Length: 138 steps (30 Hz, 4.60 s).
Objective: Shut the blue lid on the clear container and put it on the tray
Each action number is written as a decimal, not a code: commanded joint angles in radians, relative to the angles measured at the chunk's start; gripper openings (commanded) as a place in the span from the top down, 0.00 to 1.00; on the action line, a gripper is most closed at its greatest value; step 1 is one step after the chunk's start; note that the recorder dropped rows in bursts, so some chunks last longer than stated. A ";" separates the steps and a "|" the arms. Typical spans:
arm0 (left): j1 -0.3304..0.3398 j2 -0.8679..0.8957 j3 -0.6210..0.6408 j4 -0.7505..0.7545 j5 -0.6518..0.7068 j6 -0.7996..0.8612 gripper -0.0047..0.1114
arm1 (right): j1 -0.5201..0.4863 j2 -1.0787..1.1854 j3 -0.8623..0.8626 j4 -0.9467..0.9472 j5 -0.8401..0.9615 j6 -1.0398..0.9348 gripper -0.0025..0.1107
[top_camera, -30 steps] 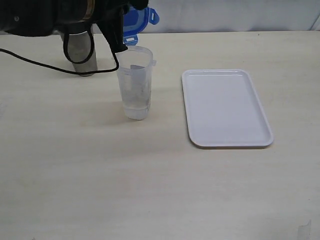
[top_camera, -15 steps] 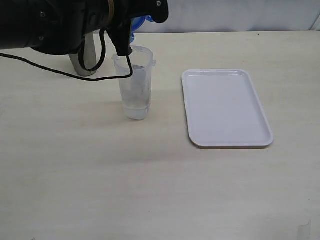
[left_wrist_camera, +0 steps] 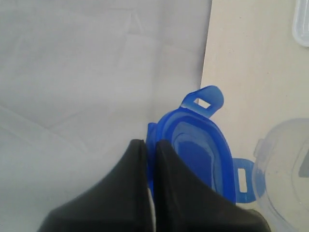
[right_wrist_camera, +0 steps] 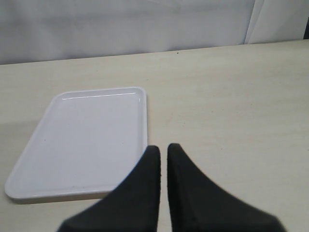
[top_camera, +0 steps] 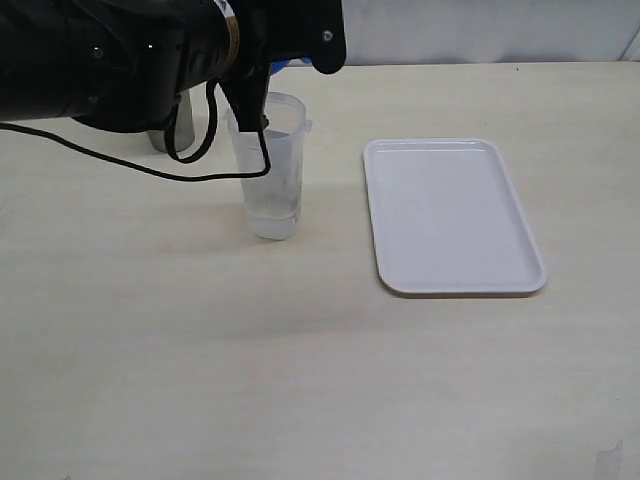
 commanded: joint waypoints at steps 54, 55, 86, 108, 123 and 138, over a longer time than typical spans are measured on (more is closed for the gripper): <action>-0.022 -0.008 0.055 0.120 0.016 -0.075 0.96 | -0.008 -0.004 0.003 0.001 -0.003 0.001 0.93; -0.022 -0.008 0.055 0.154 0.021 -0.109 0.96 | -0.008 -0.004 0.003 0.001 -0.003 0.001 0.93; -0.080 -0.008 0.061 0.154 0.176 -0.162 0.96 | -0.008 -0.004 0.003 0.001 -0.003 0.001 0.93; -0.115 -0.008 0.093 0.106 0.128 -0.132 0.96 | -0.008 -0.004 0.003 0.001 -0.003 0.001 0.93; -0.115 -0.008 0.154 0.098 0.046 -0.129 0.96 | -0.008 -0.004 0.003 0.001 -0.003 0.001 0.93; -0.115 -0.008 0.166 0.004 0.023 -0.101 0.96 | -0.008 -0.004 0.003 0.001 -0.003 0.001 0.93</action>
